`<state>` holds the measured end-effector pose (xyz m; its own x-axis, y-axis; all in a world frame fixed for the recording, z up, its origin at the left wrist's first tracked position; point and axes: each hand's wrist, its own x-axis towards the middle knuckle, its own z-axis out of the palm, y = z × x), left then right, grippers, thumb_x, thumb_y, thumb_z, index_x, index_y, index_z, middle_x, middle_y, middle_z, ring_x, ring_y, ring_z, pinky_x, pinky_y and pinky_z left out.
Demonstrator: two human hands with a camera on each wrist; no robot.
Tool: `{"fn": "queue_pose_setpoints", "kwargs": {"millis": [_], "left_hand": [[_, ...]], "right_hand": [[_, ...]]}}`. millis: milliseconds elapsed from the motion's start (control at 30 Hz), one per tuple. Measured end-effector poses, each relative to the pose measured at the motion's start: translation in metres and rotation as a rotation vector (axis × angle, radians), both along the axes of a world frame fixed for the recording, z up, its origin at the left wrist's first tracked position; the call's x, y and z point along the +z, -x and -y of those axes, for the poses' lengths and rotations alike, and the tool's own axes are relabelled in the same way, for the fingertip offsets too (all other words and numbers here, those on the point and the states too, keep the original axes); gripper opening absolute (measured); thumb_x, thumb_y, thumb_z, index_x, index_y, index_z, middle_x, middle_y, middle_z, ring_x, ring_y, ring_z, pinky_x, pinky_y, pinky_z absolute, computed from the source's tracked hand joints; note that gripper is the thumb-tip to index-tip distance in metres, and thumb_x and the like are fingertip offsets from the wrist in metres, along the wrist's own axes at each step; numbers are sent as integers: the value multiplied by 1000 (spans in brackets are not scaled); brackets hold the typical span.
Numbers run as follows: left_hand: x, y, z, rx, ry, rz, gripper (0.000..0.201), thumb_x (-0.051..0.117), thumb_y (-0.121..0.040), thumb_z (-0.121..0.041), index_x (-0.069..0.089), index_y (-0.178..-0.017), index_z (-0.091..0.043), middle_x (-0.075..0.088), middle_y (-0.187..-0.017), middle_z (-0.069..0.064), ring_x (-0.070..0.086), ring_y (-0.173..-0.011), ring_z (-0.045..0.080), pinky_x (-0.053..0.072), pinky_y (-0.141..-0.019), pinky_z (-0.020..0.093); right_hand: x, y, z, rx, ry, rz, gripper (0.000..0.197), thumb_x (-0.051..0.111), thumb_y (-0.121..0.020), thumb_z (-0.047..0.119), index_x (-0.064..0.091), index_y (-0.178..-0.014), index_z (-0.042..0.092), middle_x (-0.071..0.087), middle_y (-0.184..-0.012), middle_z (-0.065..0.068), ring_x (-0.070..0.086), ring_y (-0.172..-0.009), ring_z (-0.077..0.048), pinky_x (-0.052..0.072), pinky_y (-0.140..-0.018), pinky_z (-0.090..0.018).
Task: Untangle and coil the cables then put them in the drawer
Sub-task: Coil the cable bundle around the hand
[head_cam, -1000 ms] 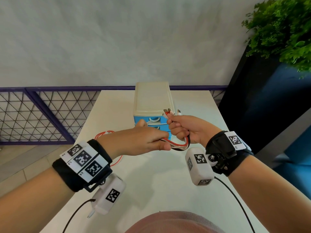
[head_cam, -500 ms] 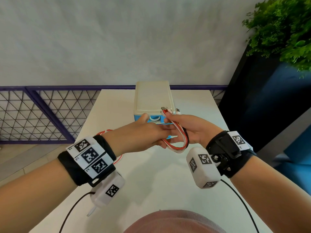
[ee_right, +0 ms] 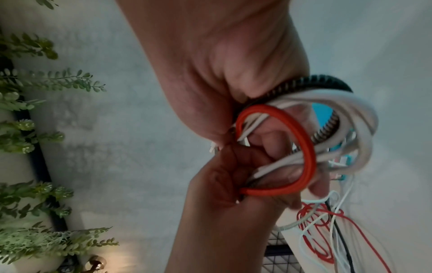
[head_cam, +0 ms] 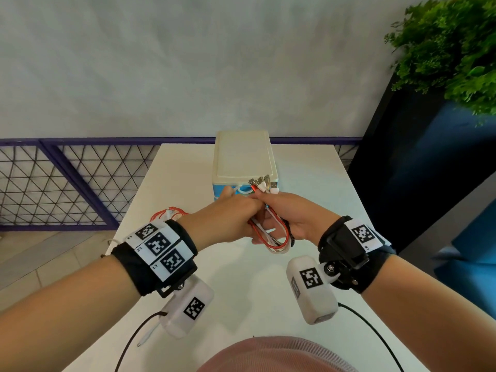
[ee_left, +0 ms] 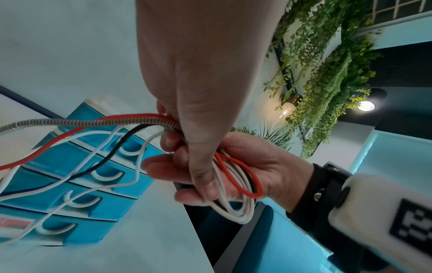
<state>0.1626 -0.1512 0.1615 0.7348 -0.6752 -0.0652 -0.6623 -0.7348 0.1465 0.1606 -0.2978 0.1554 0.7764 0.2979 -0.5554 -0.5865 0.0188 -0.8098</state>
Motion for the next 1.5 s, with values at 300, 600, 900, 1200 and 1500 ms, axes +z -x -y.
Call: {"fn": "queue_pose_setpoints", "kwargs": {"millis": [300,600,900,1200,1500], "left_hand": [[-1,9,6,77,63,-169,31,71,-72,-50,54,-72,-24,57,-56,-14,50,-62,1,23,-70,29],[19,1,-9,20,190,-766,40,58,-82,-56,43,-97,-22,60,-91,-6,52,-77,2,46,-71,18],[5,0,-8,161,303,-453,34,60,-89,-38,33,-93,-17,63,-83,-2,56,-79,16,40,-70,25],[-5,3,1,123,258,58,58,66,-77,-53,21,-99,-24,66,-77,1,56,-70,27,44,-80,38],[-3,-5,-11,225,392,-506,86,74,-75,-41,17,-137,-28,64,-75,-3,60,-59,6,51,-58,22]], "right_hand": [[6,4,7,137,-15,-125,27,50,-97,36,54,-103,10,68,-70,-17,68,-61,-28,59,-57,-36],[4,1,5,191,-2,-162,22,41,-100,16,58,-96,4,69,-70,-14,66,-55,-19,56,-56,-29],[8,2,4,139,-79,-170,20,40,-103,23,55,-108,10,73,-78,-14,71,-69,-21,59,-67,-33],[-1,6,-5,154,-99,-43,42,48,-98,41,55,-122,7,67,-90,-19,67,-67,-23,56,-60,-33],[-3,7,7,400,-21,-35,18,41,-103,28,45,-103,11,45,-59,-1,34,-43,-4,34,-43,-15]]}}
